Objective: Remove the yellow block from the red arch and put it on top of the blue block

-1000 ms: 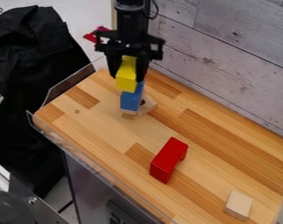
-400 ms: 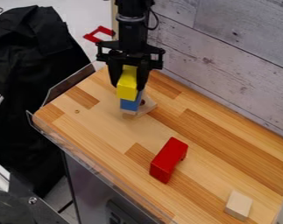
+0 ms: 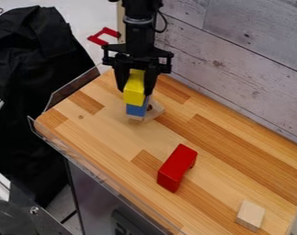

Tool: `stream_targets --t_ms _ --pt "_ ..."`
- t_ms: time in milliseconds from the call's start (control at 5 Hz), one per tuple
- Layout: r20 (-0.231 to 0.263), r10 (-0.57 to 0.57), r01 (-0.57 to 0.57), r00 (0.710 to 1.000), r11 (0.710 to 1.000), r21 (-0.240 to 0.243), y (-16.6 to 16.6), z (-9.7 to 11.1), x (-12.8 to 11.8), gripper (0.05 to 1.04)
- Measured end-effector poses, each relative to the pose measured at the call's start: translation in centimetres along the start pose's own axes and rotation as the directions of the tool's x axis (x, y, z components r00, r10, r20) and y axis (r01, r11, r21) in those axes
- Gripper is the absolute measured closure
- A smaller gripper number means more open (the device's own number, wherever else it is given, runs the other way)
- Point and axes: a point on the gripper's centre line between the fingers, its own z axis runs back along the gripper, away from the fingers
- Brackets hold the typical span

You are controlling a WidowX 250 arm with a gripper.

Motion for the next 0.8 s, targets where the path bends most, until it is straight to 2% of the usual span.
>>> stream_targets --t_ms 400,600,800 --pt "-0.003 0.002 -0.002 1.0 1.0 -0.002 -0.02 -0.17 0.17 0.51" --pt "-0.003 0.004 -0.004 1.0 1.0 -0.007 -0.09 -0.18 0.22 0.465" --pt "-0.004 0.003 -0.003 1.0 1.0 -0.013 -0.15 -0.16 -0.04 0.174"
